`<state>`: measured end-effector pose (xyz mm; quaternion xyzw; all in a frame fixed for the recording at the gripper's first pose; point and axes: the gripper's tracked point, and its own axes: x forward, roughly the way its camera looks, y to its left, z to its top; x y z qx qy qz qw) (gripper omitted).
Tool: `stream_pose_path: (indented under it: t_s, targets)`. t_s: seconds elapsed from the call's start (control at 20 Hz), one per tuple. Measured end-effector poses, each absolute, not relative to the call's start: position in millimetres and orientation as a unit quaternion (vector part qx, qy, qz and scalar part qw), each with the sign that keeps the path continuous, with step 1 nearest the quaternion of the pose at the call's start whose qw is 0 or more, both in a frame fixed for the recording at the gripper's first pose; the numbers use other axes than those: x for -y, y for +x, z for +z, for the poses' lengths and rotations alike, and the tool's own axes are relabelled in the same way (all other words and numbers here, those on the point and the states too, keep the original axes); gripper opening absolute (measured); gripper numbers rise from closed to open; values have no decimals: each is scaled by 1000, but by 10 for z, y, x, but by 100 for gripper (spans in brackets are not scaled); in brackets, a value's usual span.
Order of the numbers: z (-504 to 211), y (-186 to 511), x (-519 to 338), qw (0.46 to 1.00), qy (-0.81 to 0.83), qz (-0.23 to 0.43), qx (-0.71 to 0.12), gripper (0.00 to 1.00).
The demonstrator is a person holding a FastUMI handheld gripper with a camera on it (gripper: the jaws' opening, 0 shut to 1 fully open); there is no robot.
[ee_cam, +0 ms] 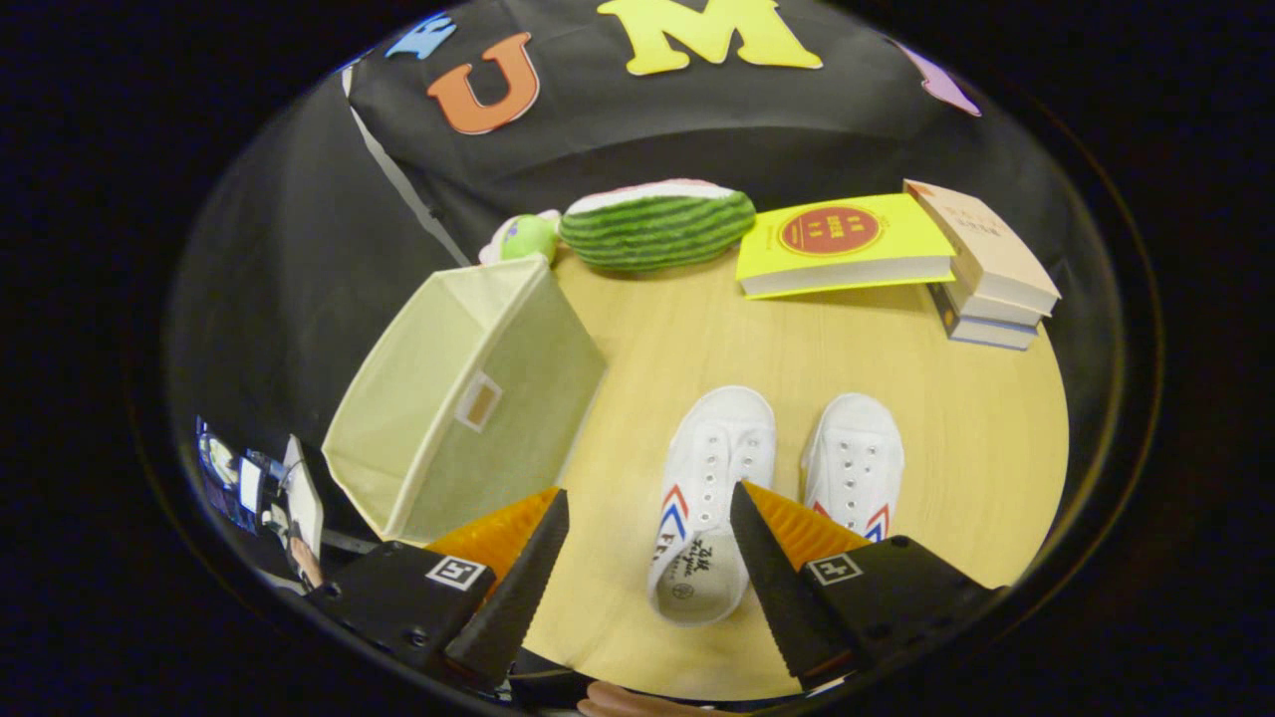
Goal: Open the storage box then place both shoes into the box .Put the left shoe in first, then the right shoe, with the right side of both shoes facing outward in a uniform manner.
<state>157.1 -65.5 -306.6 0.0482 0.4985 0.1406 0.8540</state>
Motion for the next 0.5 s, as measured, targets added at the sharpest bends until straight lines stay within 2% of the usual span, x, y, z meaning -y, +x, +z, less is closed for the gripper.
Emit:
stream_pose_path:
  t_s: [0.25, 0.5]
  targets:
    - [-3557, 1543, 1068, 842, 27, 99, -530, 99]
    - [-3868, 1488, 1159, 828, 0, 93, -553, 73]
